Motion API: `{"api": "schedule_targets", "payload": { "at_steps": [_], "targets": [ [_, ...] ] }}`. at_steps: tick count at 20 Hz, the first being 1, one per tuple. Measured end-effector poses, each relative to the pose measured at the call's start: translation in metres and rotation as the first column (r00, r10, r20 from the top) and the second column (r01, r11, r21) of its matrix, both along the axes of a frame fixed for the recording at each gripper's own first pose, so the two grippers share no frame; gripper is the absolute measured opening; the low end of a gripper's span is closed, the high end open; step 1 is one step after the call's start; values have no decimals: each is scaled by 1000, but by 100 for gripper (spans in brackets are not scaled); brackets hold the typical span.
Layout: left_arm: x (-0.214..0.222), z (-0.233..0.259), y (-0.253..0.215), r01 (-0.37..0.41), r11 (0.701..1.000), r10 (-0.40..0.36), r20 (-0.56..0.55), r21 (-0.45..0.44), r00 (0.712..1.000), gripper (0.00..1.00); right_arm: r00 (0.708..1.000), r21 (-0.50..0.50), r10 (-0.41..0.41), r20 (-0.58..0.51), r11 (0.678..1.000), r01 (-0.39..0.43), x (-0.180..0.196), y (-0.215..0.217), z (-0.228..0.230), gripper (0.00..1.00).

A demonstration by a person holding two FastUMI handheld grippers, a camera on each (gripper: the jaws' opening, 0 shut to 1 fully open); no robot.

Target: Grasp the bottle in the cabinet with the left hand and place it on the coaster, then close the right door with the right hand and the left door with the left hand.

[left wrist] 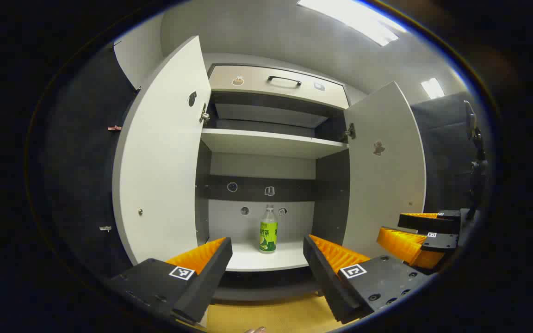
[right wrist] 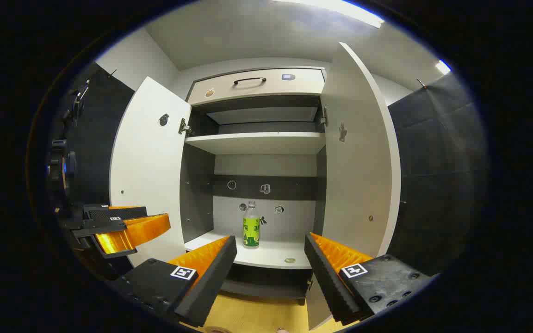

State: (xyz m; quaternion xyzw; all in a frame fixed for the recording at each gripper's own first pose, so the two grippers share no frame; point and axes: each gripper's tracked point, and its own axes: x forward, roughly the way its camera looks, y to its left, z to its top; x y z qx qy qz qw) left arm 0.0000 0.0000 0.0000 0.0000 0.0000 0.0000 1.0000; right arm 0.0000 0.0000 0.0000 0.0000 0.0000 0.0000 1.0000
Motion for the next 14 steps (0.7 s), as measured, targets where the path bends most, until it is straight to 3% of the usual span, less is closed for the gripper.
{"api": "schedule_targets", "payload": {
  "at_steps": [1, 14],
  "targets": [
    [0, -1, 2, -2, 1000, 2, 1, 0, 1000, 98, 1000, 1, -4, 1, 1000, 4, 1, 0, 1, 94],
    [4, -2, 10, 14, 1000, -14, 3, 1, 1000, 98, 999, -20, -8, -35, 1000, 8, 1, 9, -8, 98]
  ]
}}
